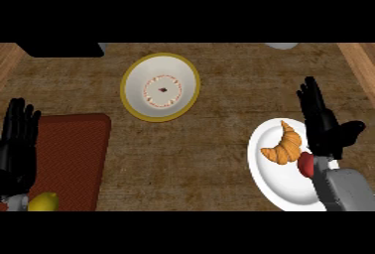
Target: Pick the croissant from the plate and place it in the bowl
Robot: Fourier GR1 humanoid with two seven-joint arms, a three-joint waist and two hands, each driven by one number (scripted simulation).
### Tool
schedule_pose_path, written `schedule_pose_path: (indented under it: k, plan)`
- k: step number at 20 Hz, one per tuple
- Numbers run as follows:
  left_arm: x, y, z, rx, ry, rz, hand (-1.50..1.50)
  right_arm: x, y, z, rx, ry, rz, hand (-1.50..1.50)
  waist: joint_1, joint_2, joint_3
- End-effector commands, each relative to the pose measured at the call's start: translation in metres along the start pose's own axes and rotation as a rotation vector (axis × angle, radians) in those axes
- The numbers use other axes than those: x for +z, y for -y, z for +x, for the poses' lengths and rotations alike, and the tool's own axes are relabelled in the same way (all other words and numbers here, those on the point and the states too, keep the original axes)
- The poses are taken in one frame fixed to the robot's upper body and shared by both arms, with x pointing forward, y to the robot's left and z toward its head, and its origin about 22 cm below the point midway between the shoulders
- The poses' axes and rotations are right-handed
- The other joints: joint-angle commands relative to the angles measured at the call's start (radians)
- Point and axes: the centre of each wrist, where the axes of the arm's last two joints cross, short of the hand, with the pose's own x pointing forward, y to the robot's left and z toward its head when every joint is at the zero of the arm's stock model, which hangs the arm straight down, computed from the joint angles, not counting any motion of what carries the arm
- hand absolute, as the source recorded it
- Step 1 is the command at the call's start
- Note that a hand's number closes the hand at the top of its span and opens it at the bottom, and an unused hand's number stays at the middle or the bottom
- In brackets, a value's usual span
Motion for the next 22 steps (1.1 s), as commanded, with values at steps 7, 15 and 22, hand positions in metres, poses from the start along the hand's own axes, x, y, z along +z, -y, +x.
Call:
schedule_pose_path:
  k: [7,15,22]
  plan:
    - [-0.007,0.014,0.003,-0.061,-0.115,-0.282,0.00,0.048,0.081,-0.055,0.582,-0.108,-0.353,1.50,-0.047,0.057,-0.032]
    - [-0.035,0.019,0.012,-0.084,-0.237,-0.457,0.00,0.063,-0.066,-0.065,0.472,0.113,-0.867,-1.50,0.003,-0.011,0.008]
    - [-0.041,0.030,0.017,-0.070,-0.236,-0.465,0.00,0.073,-0.058,-0.080,0.586,-0.069,-0.854,-1.50,-0.004,-0.015,-0.002]
